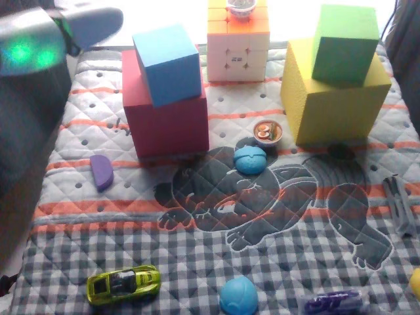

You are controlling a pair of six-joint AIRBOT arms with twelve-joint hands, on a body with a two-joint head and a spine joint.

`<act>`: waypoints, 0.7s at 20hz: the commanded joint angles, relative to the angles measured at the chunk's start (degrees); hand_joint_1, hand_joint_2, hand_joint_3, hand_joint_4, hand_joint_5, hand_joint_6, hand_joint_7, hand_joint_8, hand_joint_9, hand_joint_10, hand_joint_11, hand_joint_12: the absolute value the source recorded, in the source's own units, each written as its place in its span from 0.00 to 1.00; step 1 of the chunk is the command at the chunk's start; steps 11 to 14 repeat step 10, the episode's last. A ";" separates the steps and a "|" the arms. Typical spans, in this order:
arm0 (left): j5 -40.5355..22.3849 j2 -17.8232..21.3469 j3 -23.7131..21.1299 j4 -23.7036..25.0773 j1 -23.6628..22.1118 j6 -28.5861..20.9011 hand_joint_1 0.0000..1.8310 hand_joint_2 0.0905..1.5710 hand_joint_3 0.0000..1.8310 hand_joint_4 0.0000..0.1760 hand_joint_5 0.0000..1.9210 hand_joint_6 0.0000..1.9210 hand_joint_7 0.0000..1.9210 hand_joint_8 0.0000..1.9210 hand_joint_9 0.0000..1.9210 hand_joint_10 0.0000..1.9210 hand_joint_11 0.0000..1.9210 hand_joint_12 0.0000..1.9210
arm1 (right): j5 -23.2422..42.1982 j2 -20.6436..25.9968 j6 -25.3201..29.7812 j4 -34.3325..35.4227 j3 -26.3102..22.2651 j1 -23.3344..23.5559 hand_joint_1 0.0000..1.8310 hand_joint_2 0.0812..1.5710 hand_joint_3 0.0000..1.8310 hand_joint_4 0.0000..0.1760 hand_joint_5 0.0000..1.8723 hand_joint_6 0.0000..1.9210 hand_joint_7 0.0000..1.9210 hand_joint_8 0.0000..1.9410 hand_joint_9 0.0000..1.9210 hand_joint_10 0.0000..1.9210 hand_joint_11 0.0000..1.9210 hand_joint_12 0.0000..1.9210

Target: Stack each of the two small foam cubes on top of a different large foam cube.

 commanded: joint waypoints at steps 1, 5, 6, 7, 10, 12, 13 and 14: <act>-8.92 0.59 -0.44 2.11 -0.27 -1.05 0.37 0.65 0.00 1.00 0.00 0.00 0.00 0.00 0.00 0.00 0.00 0.00 | 8.04 0.54 0.31 -0.45 0.36 0.15 0.22 0.63 0.00 0.52 0.00 0.00 0.00 0.00 0.00 0.00 0.00 0.20; -15.17 2.41 -0.92 4.32 3.37 -10.00 0.38 0.65 0.00 1.00 0.00 0.00 0.00 0.00 0.00 0.00 0.00 0.99 | 16.30 1.38 0.31 -3.72 1.06 -4.32 0.21 0.69 0.00 0.19 0.00 0.00 0.00 0.00 0.00 0.00 0.00 0.57; -17.85 2.86 -0.92 4.42 5.40 -12.96 0.41 0.67 0.01 1.00 0.00 0.00 0.00 0.00 0.00 0.00 0.00 1.00 | 19.22 1.37 0.31 -3.78 1.03 -6.17 0.21 0.70 0.00 0.04 0.00 0.00 0.00 0.00 0.01 0.00 0.00 0.58; -20.10 3.01 -0.92 4.42 7.07 -14.59 0.39 0.66 0.00 1.00 0.00 0.00 0.00 0.00 0.00 0.00 0.00 1.00 | 22.24 1.21 0.31 -3.77 1.06 -8.02 0.23 0.70 0.00 0.00 0.00 0.00 0.00 0.00 0.01 0.01 0.00 0.58; -23.75 3.18 -1.38 4.50 9.78 -15.68 0.34 0.71 0.02 0.91 0.00 0.00 0.00 0.00 0.00 0.00 0.00 1.00 | 28.50 0.77 0.31 -2.68 1.12 -12.74 0.32 0.66 0.00 0.03 0.00 0.00 0.00 0.00 0.01 0.02 0.00 0.68; -23.75 3.18 -1.38 4.50 9.78 -15.68 0.34 0.71 0.02 0.91 0.00 0.00 0.00 0.00 0.00 0.00 0.00 1.00 | 28.50 0.77 0.31 -2.68 1.12 -12.74 0.32 0.66 0.00 0.03 0.00 0.00 0.00 0.00 0.01 0.02 0.00 0.68; -23.75 3.18 -1.38 4.50 9.78 -15.68 0.34 0.71 0.02 0.91 0.00 0.00 0.00 0.00 0.00 0.00 0.00 1.00 | 28.50 0.77 0.31 -2.68 1.12 -12.74 0.32 0.66 0.00 0.03 0.00 0.00 0.00 0.00 0.01 0.02 0.00 0.68; -23.75 3.18 -1.38 4.50 9.78 -15.68 0.34 0.71 0.02 0.91 0.00 0.00 0.00 0.00 0.00 0.00 0.00 1.00 | 28.50 0.77 0.31 -2.68 1.12 -12.74 0.32 0.66 0.00 0.03 0.00 0.00 0.00 0.00 0.01 0.02 0.00 0.68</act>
